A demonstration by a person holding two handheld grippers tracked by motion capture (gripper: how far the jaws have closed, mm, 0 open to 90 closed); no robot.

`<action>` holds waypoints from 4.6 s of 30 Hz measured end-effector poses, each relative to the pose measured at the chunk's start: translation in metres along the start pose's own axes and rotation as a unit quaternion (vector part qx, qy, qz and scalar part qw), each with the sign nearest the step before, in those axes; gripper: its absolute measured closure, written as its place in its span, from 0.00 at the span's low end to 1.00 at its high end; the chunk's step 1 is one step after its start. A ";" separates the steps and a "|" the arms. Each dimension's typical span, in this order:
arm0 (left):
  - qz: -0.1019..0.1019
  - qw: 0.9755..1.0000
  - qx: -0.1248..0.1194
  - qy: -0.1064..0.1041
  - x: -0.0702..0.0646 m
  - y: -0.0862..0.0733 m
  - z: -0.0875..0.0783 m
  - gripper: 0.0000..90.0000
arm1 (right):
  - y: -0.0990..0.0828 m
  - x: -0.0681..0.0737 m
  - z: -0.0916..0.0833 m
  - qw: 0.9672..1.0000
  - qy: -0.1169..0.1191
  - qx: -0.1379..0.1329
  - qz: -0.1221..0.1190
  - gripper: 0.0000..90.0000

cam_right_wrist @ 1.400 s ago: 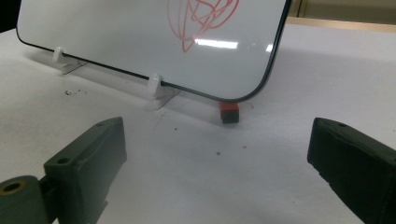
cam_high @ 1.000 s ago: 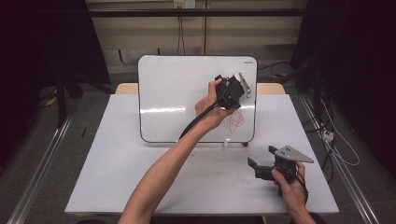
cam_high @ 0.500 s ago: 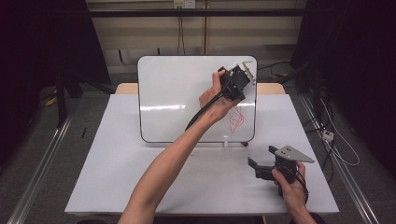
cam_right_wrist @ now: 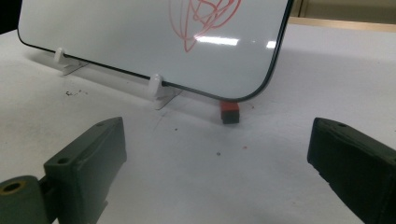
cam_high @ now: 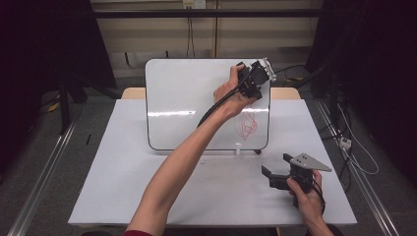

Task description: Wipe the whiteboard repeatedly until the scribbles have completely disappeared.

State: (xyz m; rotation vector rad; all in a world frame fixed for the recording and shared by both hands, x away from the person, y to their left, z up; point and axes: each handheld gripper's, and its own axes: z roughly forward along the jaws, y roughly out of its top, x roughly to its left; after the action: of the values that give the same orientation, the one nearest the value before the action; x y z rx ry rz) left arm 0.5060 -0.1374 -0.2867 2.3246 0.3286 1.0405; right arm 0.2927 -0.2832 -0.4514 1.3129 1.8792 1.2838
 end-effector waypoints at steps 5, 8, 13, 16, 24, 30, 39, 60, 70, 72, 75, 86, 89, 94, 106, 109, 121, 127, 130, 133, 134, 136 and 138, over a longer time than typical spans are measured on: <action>0.021 1.000 0.013 -0.016 -0.002 0.000 -0.002 0.35 | 0.000 0.001 0.000 1.000 0.000 0.002 -0.001 0.05; 0.036 0.999 0.027 -0.026 -0.006 -0.002 -0.001 0.35 | 0.000 0.001 0.000 1.000 0.000 0.001 -0.002 0.05; 0.040 0.998 0.029 -0.027 -0.009 -0.004 -0.003 0.35 | 0.000 0.001 -0.001 1.000 -0.001 0.001 -0.002 0.05; 0.046 0.998 0.026 -0.027 -0.014 -0.010 -0.003 0.35 | 0.000 0.000 -0.001 1.000 -0.001 0.000 -0.001 0.05; 0.060 0.998 0.013 -0.027 -0.026 -0.026 -0.008 0.35 | 0.000 0.001 -0.001 1.000 -0.001 -0.001 -0.002 0.05; 0.051 0.998 0.004 -0.024 -0.033 -0.038 -0.011 0.35 | 0.000 0.001 -0.001 1.000 -0.001 0.000 -0.004 0.05; 0.046 0.999 0.001 -0.017 -0.042 -0.048 -0.014 0.35 | 0.000 0.001 0.000 1.000 -0.002 0.000 -0.005 0.05; 0.020 1.000 -0.020 -0.011 -0.056 -0.064 -0.017 0.35 | 0.000 0.003 0.001 1.000 -0.001 0.003 -0.001 0.05; 0.009 1.000 -0.027 -0.005 -0.067 -0.072 -0.018 0.35 | 0.000 0.003 0.001 1.000 -0.002 0.003 -0.003 0.05; 0.006 0.999 -0.031 -0.006 -0.071 -0.075 -0.018 0.35 | 0.000 0.003 0.001 1.000 -0.002 0.002 -0.003 0.05; 0.009 0.999 -0.033 -0.001 -0.076 -0.078 -0.020 0.35 | 0.000 0.002 0.002 1.000 -0.003 0.003 -0.005 0.05; 0.004 1.000 -0.024 -0.005 -0.071 -0.072 -0.017 0.35 | 0.001 0.003 0.001 1.000 -0.002 0.004 -0.006 0.05; -0.002 1.000 -0.024 -0.007 -0.066 -0.069 -0.017 0.34 | 0.001 0.003 0.001 1.000 -0.002 0.003 -0.006 0.05; 0.000 1.000 -0.023 -0.005 -0.055 -0.064 -0.017 0.35 | 0.001 0.003 0.001 1.000 -0.002 0.003 -0.006 0.05; -0.010 0.999 -0.031 0.012 -0.039 -0.060 -0.017 0.35 | 0.001 0.002 0.001 1.000 0.000 0.003 -0.006 0.05; -0.018 0.999 -0.036 0.013 -0.042 -0.063 -0.017 0.35 | 0.001 0.002 0.001 1.000 0.000 0.003 -0.006 0.05; 0.003 1.000 -0.027 0.006 -0.060 -0.073 -0.018 0.35 | 0.001 0.003 0.002 1.000 -0.001 0.004 -0.006 0.05; 0.018 1.000 -0.025 -0.004 -0.073 -0.077 -0.018 0.35 | 0.001 0.004 0.002 1.000 0.000 0.004 -0.008 0.05; 0.022 0.999 -0.025 -0.009 -0.079 -0.078 -0.018 0.35 | 0.001 0.004 0.002 1.000 -0.001 0.003 -0.009 0.05; 0.029 0.999 -0.026 -0.013 -0.085 -0.080 -0.018 0.35 | 0.001 0.004 0.002 1.000 -0.001 0.003 -0.008 0.05; 0.031 0.999 -0.027 -0.015 -0.087 -0.081 -0.018 0.35 | 0.001 0.004 0.002 1.000 -0.001 0.003 -0.008 0.05; 0.036 0.999 -0.025 -0.017 -0.091 -0.082 -0.019 0.35 | 0.001 0.004 0.002 1.000 -0.001 0.002 -0.009 0.05; 0.041 0.999 -0.027 -0.020 -0.095 -0.084 -0.019 0.35 | 0.001 0.004 0.002 1.000 -0.001 0.002 -0.008 0.05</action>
State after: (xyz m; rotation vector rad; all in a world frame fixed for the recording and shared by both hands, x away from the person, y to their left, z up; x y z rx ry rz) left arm 0.4287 -0.1031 -0.3835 2.3241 0.1887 1.0280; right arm 0.2935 -0.2786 -0.4512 1.2977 1.8890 1.2711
